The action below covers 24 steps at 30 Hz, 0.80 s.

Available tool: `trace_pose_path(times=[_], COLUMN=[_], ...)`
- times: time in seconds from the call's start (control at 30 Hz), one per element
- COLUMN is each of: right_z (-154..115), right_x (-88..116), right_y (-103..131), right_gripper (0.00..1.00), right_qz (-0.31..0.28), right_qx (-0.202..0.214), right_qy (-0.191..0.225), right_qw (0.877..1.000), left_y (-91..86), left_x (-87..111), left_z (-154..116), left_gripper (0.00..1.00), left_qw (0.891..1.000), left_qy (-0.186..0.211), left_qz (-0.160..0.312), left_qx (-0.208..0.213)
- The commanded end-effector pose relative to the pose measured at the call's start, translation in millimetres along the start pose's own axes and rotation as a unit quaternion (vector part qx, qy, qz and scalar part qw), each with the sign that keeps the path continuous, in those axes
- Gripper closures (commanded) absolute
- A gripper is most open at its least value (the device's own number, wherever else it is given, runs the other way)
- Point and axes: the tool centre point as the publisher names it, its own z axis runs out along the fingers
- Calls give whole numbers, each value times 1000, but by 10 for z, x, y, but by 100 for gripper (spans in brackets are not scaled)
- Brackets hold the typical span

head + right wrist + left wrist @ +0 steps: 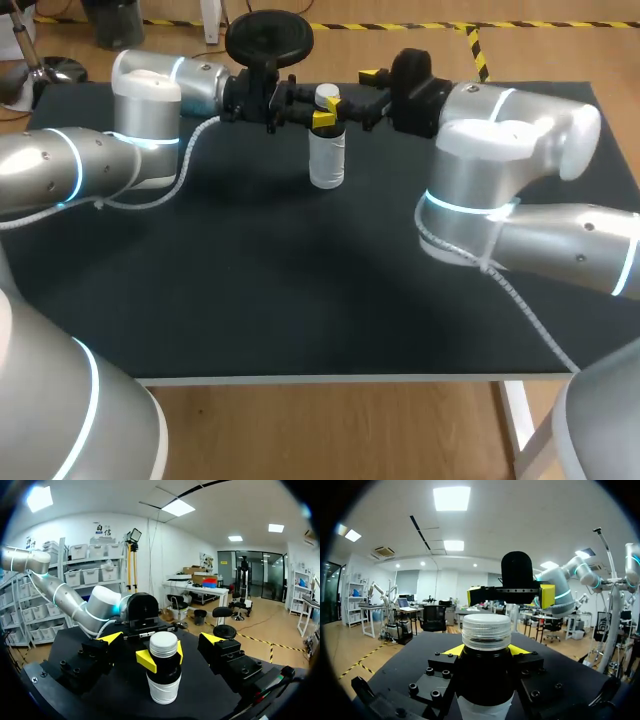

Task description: Unscrew the bottle cap

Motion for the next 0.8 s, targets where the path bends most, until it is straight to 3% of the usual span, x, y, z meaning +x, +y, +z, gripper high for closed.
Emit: trace_pose_path(times=[0.03,0.8], right_z=[103,101], right_x=[32,34], right_y=[2,49], right_gripper=[0,0], right_qz=[-1,-9], right_qx=[4,-10], right_qy=[-6,6], right_qw=[1000,1000], left_y=[6,6], left_x=[-21,-21], left_z=[3,3], left_gripper=[100,100], left_qw=[1000,1000], left_qy=[2,2], left_qz=[-1,-1], left_qx=[0,0])
